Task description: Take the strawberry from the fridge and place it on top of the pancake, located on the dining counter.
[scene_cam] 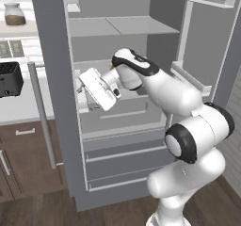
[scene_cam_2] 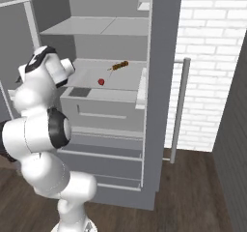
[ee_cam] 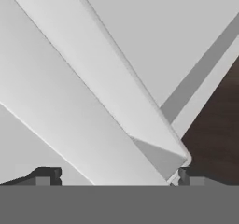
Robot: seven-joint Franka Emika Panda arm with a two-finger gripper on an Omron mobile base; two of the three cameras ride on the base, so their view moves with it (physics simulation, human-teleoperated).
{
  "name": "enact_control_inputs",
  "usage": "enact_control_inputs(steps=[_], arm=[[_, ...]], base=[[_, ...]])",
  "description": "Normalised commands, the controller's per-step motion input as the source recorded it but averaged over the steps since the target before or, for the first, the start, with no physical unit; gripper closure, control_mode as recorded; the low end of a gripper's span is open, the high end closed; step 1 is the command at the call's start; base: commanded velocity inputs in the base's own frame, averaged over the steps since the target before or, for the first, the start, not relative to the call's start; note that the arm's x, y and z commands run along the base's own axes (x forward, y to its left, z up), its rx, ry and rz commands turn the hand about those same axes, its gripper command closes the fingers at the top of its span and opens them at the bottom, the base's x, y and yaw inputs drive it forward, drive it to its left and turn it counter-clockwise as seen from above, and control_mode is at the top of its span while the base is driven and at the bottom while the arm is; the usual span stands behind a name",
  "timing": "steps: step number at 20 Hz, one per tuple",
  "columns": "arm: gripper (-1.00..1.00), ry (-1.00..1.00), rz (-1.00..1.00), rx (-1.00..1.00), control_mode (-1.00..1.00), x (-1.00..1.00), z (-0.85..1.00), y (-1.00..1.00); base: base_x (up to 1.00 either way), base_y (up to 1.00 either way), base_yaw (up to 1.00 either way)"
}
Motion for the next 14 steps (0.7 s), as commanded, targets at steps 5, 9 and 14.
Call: enact_control_inputs(steps=[5, 9, 14], arm=[[-1.00, -0.06, 0.00, 0.00, -1.00, -0.11, 0.00, 0.01], [-1.00, -0.05, -0.03, 0.00, -1.00, -0.02, 0.09, -0.25], [-1.00, -0.15, 0.00, -0.10, -1.00, 0.11, 0.22, -0.97]], base=[[0.00, 0.00, 0.00], [0.00, 0.00, 0.00], [0.00, 0.00, 0.00]])
